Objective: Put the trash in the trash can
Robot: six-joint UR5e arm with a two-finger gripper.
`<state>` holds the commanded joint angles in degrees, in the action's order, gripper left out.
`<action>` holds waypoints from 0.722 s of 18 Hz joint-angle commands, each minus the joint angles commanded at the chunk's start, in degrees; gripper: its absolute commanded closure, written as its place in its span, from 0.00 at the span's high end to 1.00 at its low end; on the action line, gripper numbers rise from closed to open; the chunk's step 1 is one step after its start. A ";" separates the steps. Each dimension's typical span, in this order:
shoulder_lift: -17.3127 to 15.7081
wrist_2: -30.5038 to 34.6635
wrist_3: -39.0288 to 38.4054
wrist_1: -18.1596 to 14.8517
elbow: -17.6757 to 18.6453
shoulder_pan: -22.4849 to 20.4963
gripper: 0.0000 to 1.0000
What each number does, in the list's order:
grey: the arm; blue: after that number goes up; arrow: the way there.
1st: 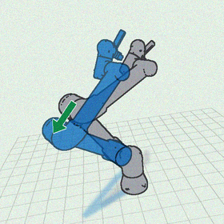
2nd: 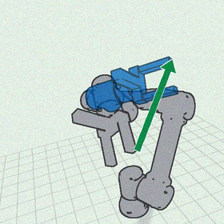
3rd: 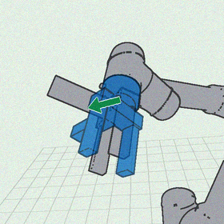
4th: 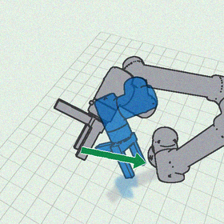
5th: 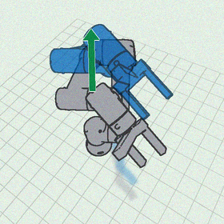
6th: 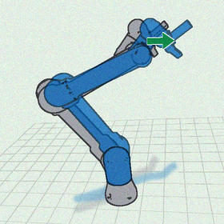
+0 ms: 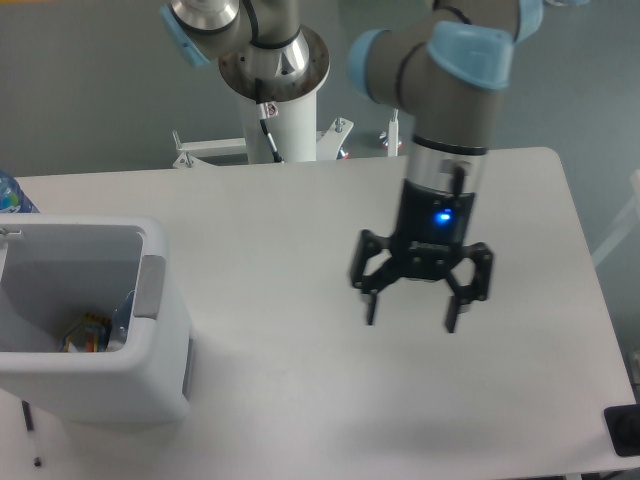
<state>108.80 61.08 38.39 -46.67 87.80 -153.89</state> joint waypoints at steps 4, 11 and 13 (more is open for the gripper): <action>1.67 0.26 5.54 -0.35 0.00 -2.29 1.00; 4.66 14.67 22.75 -9.05 -1.32 -2.12 1.00; 5.45 16.60 26.81 -9.05 -1.41 -1.68 1.00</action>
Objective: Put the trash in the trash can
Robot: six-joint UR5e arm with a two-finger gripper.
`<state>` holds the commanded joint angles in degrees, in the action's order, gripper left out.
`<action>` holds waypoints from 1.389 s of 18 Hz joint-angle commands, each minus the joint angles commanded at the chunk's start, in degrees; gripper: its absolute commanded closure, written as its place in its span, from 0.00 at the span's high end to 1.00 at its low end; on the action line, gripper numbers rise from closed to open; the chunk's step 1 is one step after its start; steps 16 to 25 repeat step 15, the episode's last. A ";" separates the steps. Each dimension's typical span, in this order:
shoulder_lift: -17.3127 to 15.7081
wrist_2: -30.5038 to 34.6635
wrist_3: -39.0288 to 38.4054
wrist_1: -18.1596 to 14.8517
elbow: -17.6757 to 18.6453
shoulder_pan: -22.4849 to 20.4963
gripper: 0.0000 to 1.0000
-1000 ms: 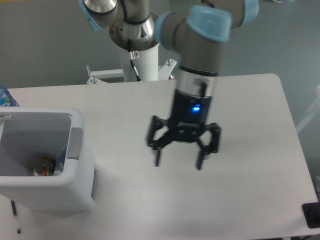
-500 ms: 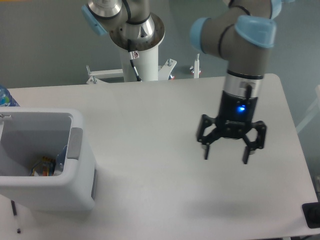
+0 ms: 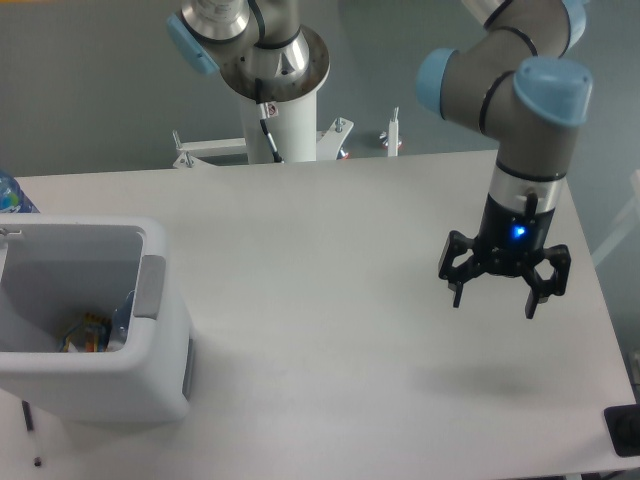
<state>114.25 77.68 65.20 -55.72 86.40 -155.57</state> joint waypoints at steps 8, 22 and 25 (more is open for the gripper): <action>0.53 8.89 0.81 -0.09 0.09 4.13 1.00; 0.36 9.07 0.72 0.53 0.97 4.22 1.00; 0.36 9.07 0.72 0.53 0.97 4.22 1.00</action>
